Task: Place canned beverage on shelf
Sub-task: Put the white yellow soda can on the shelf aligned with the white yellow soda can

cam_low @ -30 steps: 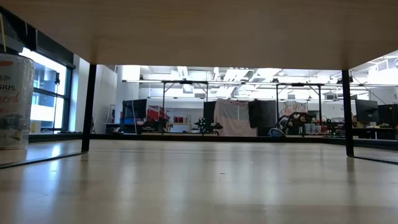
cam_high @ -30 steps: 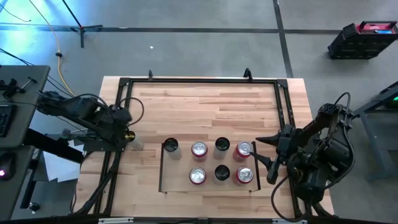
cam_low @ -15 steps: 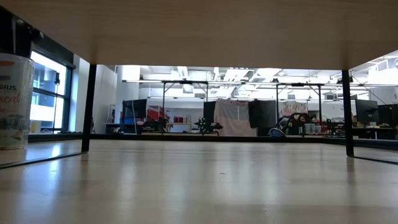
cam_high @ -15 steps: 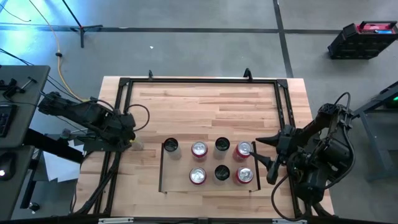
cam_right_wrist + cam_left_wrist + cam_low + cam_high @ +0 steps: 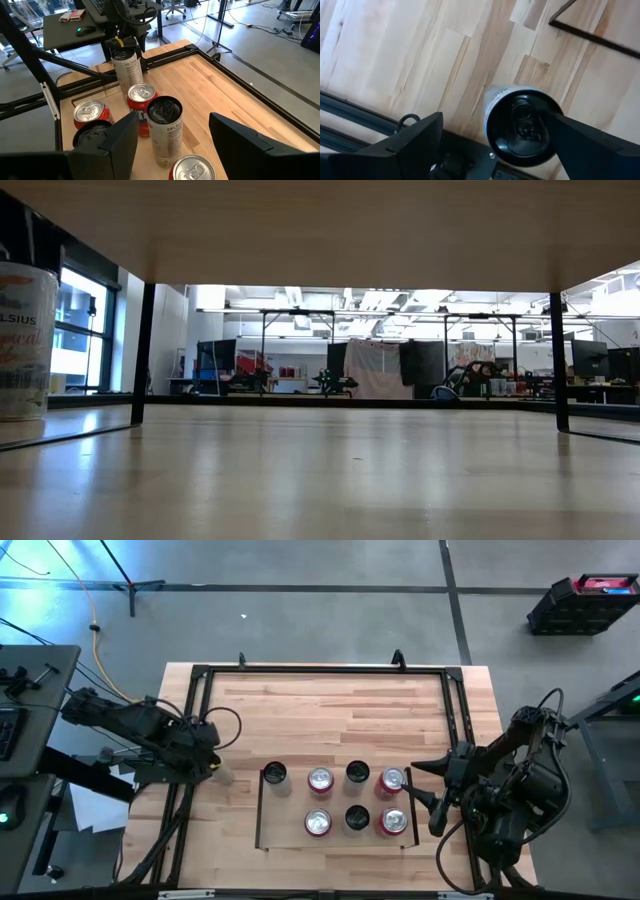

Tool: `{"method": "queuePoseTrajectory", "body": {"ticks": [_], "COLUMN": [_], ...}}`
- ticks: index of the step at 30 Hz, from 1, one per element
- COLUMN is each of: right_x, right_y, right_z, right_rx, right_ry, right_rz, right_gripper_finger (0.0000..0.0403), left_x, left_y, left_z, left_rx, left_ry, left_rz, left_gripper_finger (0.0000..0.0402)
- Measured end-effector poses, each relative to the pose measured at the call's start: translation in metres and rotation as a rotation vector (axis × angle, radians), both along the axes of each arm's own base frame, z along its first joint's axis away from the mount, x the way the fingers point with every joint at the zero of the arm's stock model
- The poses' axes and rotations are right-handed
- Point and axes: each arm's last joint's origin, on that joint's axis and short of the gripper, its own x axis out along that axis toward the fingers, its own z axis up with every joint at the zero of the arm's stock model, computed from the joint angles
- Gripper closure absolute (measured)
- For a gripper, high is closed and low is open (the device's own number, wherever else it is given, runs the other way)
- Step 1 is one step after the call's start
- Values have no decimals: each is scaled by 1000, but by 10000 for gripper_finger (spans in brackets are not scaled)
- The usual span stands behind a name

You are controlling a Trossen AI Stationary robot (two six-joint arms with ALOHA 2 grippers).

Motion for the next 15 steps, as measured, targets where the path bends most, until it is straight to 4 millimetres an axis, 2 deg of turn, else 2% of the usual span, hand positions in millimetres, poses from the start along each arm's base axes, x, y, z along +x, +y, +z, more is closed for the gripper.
{"method": "queuePoseTrajectory", "body": {"ticks": [6,15], "right_x": [0,0], "right_y": [0,0], "right_z": [0,0], "right_rx": [-1,22], "right_ry": [0,-5], "right_rz": [0,-7], "right_gripper_finger": [174,174], "left_x": [-2,6], "left_y": [0,-3], "left_z": [8,-3], "left_rx": [-76,-83], "left_ry": [-44,-6], "left_rz": [96,190], "left_gripper_finger": [60,60]}}
